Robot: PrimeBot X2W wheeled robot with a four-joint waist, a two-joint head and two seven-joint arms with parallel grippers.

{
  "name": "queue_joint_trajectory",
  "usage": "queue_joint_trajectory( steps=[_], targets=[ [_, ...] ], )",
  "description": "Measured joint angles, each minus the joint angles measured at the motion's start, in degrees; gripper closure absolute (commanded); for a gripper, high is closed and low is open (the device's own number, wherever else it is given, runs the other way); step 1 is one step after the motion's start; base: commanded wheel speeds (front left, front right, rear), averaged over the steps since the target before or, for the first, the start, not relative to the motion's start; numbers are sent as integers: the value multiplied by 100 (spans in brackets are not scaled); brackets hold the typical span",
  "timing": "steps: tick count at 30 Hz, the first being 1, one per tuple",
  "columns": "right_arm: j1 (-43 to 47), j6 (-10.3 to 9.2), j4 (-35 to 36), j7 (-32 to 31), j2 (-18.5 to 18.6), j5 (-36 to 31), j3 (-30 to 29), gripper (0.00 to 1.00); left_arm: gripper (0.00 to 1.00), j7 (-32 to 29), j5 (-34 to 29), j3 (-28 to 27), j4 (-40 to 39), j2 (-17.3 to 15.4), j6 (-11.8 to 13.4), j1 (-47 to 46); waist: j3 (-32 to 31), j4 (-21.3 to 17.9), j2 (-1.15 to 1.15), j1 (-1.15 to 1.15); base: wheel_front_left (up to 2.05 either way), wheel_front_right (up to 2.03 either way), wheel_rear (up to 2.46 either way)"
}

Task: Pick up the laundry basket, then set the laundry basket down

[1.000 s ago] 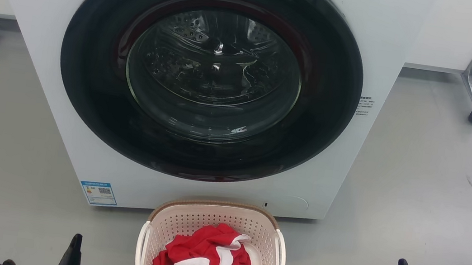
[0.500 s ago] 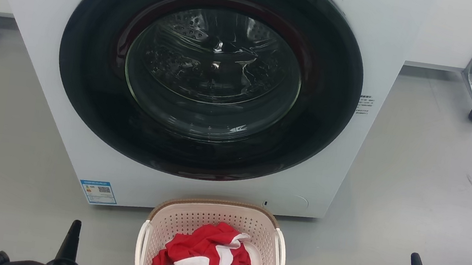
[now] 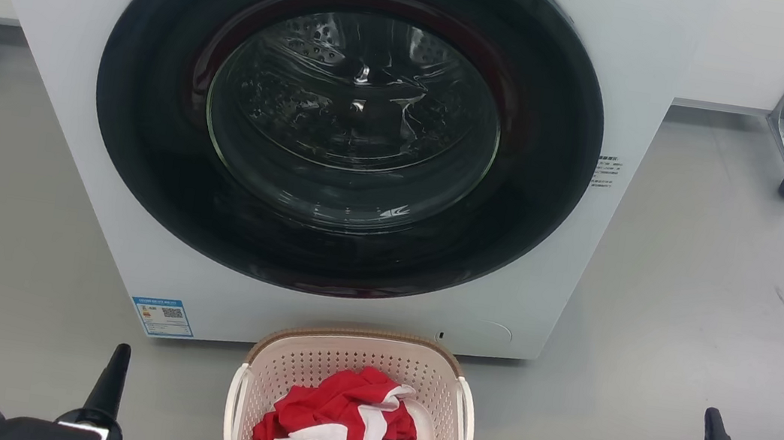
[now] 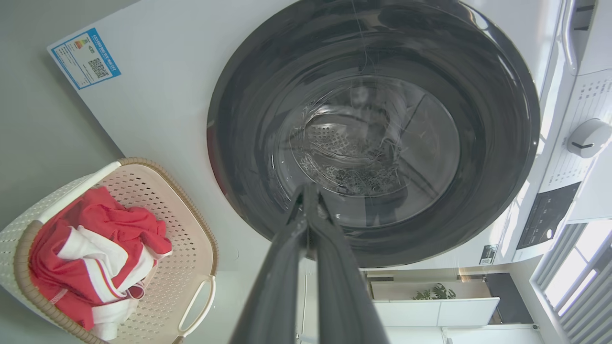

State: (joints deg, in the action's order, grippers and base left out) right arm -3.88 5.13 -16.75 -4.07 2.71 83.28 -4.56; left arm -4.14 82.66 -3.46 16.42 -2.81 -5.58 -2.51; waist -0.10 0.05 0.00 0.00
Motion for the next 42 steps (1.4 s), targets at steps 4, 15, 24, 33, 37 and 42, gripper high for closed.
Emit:
queue_joint_trajectory(
  steps=[4,15,24,33,37,42],
  targets=[
    [-36,54,-10,-99,-4,291,-105,100,100,-89,311,-58,21,14,-55,-73,8,-2,0,0,0,0,0],
    [-140,164,-34,-243,-20,815,-304,100,100,-237,905,-175,56,35,-152,-211,21,-5,0,0,0,0,0],
    [-140,170,-35,-243,-21,815,-304,100,100,-237,904,-176,56,36,-152,-211,21,-5,0,0,0,0,0],
    [-140,170,-35,-243,-21,815,-304,100,100,-237,905,-176,56,36,-151,-211,21,-5,0,0,0,0,0],
    [-140,170,-35,-242,-21,815,-304,100,100,-237,905,-176,56,36,-151,-211,21,-5,0,0,0,0,0],
    [-140,170,-35,-242,-22,815,-304,100,100,-237,905,-176,56,36,-151,-211,20,-5,0,0,0,0,0]
  ],
)
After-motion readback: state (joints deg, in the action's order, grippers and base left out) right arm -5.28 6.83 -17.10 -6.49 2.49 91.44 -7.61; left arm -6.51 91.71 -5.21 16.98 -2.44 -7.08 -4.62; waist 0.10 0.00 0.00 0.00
